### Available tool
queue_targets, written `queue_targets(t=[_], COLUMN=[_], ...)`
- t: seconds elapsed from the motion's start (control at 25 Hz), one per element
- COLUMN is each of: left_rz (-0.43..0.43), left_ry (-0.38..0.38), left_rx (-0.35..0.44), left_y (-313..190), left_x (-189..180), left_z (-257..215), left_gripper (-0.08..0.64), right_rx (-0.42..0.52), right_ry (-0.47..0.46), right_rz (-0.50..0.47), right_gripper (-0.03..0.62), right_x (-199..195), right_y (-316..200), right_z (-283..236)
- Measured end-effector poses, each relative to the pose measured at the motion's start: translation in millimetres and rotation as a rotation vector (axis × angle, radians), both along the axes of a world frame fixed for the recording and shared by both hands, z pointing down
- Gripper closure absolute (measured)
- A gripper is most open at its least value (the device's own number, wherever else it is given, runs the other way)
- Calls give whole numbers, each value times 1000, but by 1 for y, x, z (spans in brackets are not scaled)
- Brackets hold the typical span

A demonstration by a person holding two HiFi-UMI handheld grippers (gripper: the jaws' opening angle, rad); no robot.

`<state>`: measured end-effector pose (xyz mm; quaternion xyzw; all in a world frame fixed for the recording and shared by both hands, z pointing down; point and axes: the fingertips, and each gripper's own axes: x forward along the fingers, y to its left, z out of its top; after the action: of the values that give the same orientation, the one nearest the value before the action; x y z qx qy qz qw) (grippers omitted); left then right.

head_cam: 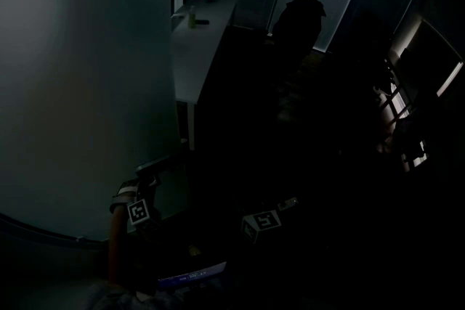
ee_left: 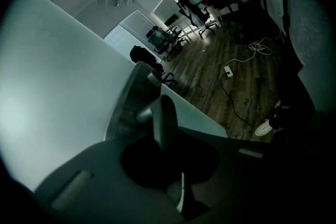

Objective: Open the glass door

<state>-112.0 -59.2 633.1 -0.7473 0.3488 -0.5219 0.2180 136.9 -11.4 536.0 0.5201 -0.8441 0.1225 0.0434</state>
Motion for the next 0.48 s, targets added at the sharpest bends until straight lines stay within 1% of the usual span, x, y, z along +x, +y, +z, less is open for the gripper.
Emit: queue_targets(t=[0.2,0.48], left_rz=[5,16], left_ry=[-13,-17], left_rx=[20,26], left_y=[27,47], left_x=[12,17], left_z=[-3,-3], left_gripper=[546,541], right_rx=[-3,-7], right_ry=[-2,-2], right_rz=[-12,-27], right_gripper=[591,591], right_x=[18,25], right_y=[25,40], right_z=[-2,-3])
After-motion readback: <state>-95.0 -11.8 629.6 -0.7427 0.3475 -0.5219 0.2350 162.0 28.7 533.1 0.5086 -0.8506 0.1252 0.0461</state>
